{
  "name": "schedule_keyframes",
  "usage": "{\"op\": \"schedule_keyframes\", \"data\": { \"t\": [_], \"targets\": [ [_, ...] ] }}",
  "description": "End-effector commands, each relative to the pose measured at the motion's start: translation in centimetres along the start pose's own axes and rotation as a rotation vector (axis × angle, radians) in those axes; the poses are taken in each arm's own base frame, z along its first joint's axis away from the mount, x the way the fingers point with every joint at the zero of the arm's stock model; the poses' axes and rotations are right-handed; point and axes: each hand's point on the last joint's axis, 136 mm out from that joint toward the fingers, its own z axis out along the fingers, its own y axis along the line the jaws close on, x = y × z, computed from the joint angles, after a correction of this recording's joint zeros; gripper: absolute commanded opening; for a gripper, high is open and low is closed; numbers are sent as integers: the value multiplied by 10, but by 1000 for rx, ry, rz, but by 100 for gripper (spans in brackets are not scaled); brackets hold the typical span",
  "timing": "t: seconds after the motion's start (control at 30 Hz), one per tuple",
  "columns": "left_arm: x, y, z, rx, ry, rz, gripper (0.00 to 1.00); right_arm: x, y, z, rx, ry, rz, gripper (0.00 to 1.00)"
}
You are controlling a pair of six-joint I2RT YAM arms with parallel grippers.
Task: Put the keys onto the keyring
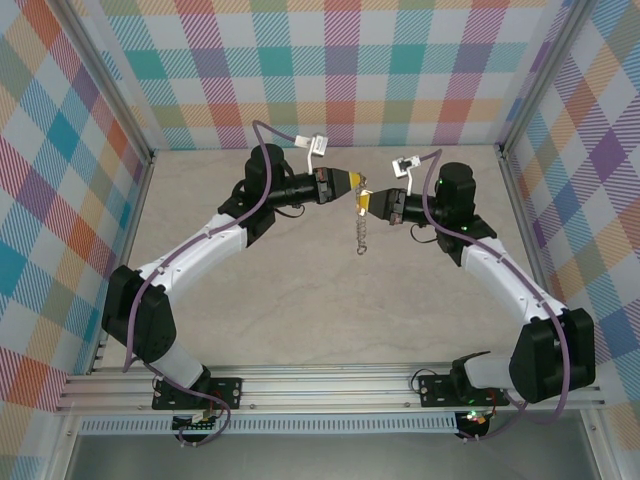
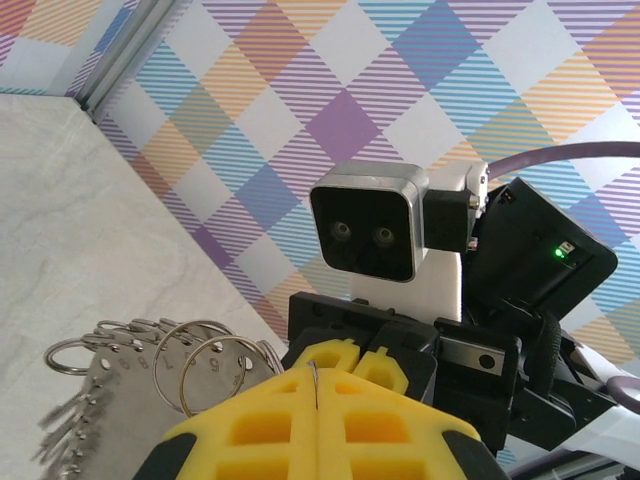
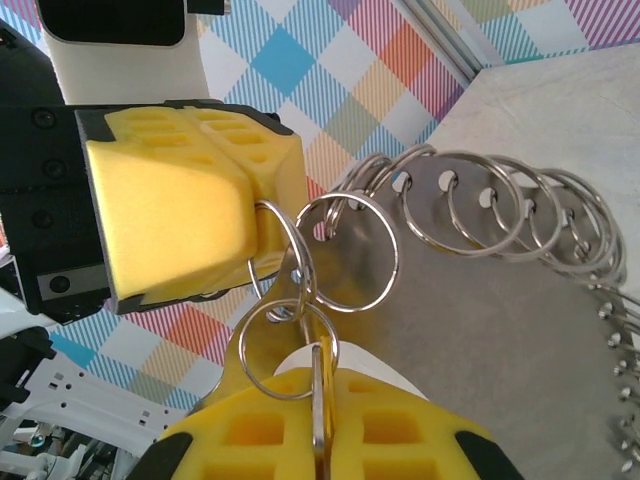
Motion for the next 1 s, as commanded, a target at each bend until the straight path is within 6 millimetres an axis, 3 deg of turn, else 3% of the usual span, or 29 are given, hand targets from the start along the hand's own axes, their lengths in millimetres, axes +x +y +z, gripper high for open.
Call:
{"op": "schedule_keyframes", "data": {
  "t": [0.0,0.4,0.97],
  "targets": [
    [-24,-33,-9,65,-92,67,0,3,11,0,-20,3,-27,0],
    [-19,-29,-12,52,-165,25,0,10,14,18,-19,22,-13,0],
    [-14,-31,-18,68,-234,-18,0,12,-9,27,-25,-41,63,0]
  ]
}}
